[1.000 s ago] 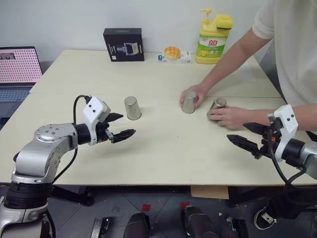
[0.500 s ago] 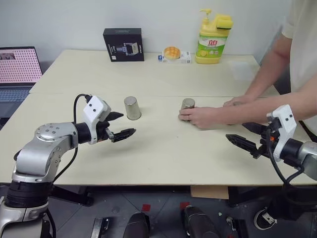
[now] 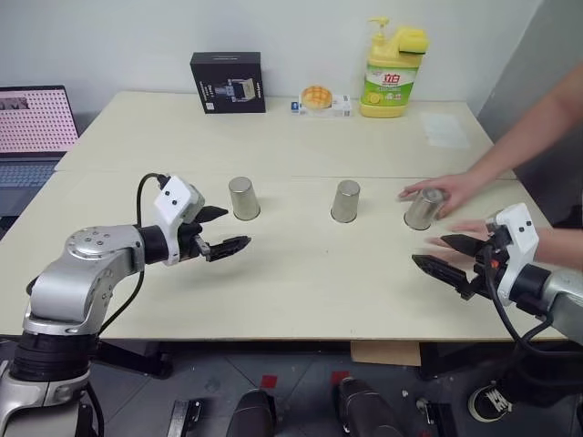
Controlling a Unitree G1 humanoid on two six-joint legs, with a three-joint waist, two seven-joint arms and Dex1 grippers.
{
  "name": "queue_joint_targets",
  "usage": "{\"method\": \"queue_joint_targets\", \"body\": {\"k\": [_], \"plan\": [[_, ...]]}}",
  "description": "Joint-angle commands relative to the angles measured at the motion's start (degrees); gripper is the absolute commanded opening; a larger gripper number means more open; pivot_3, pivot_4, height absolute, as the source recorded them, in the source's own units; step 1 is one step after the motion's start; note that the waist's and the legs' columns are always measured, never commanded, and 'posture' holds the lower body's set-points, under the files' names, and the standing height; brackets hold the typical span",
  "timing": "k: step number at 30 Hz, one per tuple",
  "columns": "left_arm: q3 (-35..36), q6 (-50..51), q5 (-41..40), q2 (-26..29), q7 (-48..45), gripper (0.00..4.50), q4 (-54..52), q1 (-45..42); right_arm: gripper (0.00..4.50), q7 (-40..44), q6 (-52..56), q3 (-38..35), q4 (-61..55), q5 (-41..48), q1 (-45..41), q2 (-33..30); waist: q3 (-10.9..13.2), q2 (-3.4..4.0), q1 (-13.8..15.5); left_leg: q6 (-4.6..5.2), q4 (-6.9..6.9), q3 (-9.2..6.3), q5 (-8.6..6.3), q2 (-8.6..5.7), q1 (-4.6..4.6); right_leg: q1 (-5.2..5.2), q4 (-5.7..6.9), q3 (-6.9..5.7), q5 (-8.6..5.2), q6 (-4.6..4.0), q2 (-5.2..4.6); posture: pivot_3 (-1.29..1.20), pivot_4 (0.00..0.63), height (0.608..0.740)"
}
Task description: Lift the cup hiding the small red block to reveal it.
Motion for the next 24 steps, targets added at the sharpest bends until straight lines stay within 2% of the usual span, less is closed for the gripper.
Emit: {"method": "queue_joint_targets", "body": {"k": [1,6,8,10,13,19,24], "plan": [[-3.07,0.90,-2.91,-4.38,1.32,4.50,-8.23,0.98,4.45,-1.98,-4.75,3.30,-0.38,-5.01,1.67,2.24,-0.03,-0.01,0.06,0.00,0.00,0.00,0.00,0.00,0.00,0.01,0.00,0.00,0.00,0.00,0.00,0.00,0.150,0.740],[-11.20,-6.46,3.34,-12.29,5.39,4.50,-11.13,1.06,4.45,-8.51,-13.64,9.02,7.92,-16.31,-1.68,8.85,-0.05,-0.04,0.13,0.00,0.08,0.02,0.00,-0.02,0.01,0.03,-0.01,0.06,0.06,0.10,0.00,0.00,0.150,0.740],[-14.38,-10.44,6.73,-14.27,6.12,4.50,-9.92,0.30,4.45,-9.50,-16.50,10.72,11.31,-19.12,-3.98,11.20,-0.05,-0.03,0.05,0.00,0.09,0.09,0.01,-0.04,0.11,0.06,0.06,0.13,0.07,0.10,0.00,0.00,0.150,0.740],[-17.11,-13.49,8.77,-19.24,8.33,4.50,-6.87,-2.12,4.45,-10.44,-20.11,12.90,18.50,-22.47,-9.04,14.15,-0.05,-0.01,-0.16,0.00,0.09,0.11,0.01,-0.02,0.16,0.04,0.13,0.16,0.09,0.07,0.04,0.00,0.150,0.740],[-18.82,-16.04,10.68,-23.50,9.58,4.50,-3.74,-4.03,4.45,-10.75,-24.63,14.31,27.35,-26.60,-13.85,16.56,-0.05,-0.01,-0.17,0.08,0.12,0.16,0.06,-0.05,0.17,0.05,0.13,0.20,0.12,0.09,0.04,0.00,0.150,0.740],[-19.79,-17.32,11.87,-27.79,10.72,4.50,-1.32,-5.68,4.45,-9.92,-34.21,14.84,44.53,-32.57,-22.58,18.68,-0.06,0.03,-0.15,0.10,0.06,0.17,0.07,-0.08,0.11,0.04,0.10,0.23,0.30,0.40,0.04,0.00,0.150,0.740],[-19.28,-15.99,11.49,-28.87,11.52,4.50,-2.49,-5.46,4.45,-10.27,-37.66,13.46,52.55,-34.03,-27.59,19.62,-0.05,0.04,-0.15,0.10,0.02,0.16,0.06,-0.10,0.04,0.01,0.09,0.23,0.30,0.39,0.02,0.00,0.150,0.740]]}}
